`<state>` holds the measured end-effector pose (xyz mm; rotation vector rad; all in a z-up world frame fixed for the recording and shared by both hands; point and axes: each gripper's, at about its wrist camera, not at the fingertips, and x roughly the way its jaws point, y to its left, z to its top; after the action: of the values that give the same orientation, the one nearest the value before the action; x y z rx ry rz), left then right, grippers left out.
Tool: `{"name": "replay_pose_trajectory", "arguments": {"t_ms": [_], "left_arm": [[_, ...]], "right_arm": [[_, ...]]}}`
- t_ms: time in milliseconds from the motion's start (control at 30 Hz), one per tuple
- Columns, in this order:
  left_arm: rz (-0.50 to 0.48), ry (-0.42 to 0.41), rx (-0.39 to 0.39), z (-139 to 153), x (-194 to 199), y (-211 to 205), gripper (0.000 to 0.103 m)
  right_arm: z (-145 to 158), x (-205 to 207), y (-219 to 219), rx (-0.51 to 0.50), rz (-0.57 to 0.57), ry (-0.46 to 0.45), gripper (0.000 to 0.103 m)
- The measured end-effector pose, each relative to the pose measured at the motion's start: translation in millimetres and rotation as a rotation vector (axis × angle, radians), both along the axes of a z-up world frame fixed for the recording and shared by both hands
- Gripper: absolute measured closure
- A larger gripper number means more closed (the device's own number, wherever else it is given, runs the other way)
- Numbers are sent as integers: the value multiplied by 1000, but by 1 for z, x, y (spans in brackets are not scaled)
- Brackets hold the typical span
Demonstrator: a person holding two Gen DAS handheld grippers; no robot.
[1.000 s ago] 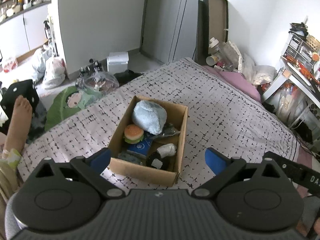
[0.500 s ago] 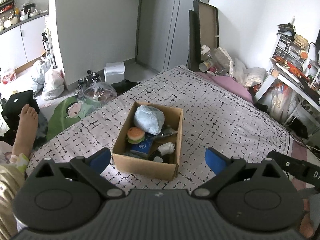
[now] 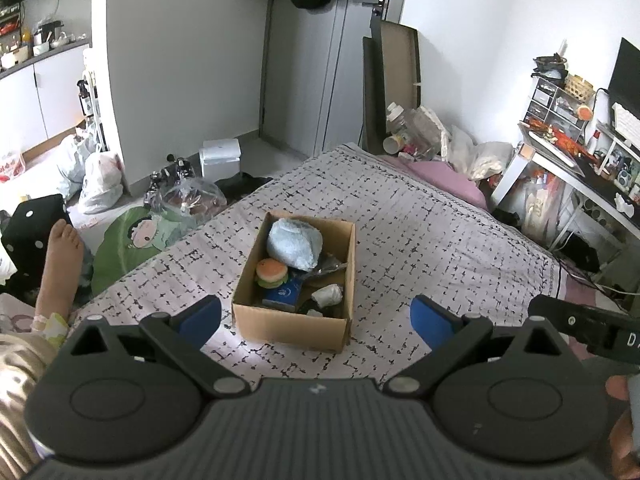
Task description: Organize soft objects
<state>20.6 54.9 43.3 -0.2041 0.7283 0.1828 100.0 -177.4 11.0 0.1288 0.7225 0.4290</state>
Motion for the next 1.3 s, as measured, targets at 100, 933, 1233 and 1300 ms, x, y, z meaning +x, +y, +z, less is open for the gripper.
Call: {"name": "replay_pose_trajectory", "arguments": {"t_ms": [100, 933, 1233, 1300], "left_arm": [[-8, -3, -13, 5, -7, 2, 3], [-24, 8, 46, 15, -40, 7, 3], [-40, 2, 54, 18, -42, 3, 3], [-38, -2, 58, 19, -42, 3, 3]], "right_arm": [[4, -5, 5, -22, 14, 1, 0], [9, -30, 12, -86, 44, 16, 0], [14, -32, 12, -86, 45, 7, 0], [14, -32, 12, -87, 46, 5, 0]]}}
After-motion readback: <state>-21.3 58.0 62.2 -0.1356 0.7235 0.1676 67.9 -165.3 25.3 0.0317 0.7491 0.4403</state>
